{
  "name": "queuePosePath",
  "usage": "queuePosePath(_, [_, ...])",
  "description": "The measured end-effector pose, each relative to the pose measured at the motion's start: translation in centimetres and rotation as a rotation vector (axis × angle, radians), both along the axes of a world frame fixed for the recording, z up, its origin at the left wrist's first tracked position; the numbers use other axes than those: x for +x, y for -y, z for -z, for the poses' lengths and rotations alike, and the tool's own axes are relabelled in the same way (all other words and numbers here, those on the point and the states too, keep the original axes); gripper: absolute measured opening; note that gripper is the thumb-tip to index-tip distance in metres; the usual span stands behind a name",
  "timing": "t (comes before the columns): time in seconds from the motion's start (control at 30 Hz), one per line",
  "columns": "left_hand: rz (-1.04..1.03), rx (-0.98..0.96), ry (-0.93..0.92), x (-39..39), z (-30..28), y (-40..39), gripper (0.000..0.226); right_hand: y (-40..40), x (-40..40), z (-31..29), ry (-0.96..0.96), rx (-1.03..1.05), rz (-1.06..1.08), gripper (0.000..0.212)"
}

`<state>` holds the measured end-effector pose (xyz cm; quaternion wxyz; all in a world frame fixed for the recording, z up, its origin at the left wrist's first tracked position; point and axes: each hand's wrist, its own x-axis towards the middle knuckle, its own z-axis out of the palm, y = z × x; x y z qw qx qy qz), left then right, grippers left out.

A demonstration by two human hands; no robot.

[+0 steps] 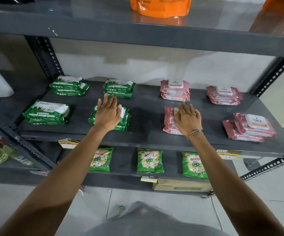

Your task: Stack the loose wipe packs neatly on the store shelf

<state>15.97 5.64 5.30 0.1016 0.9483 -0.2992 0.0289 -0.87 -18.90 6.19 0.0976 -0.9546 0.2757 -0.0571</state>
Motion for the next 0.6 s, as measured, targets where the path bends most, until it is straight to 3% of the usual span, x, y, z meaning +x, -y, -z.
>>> queuePosePath(0.6, [-0.042,0.101,-0.065,0.4,1.6,-0.4,0.06,-0.4,0.1,1.7,0.061,-0.044,0.057,0.051])
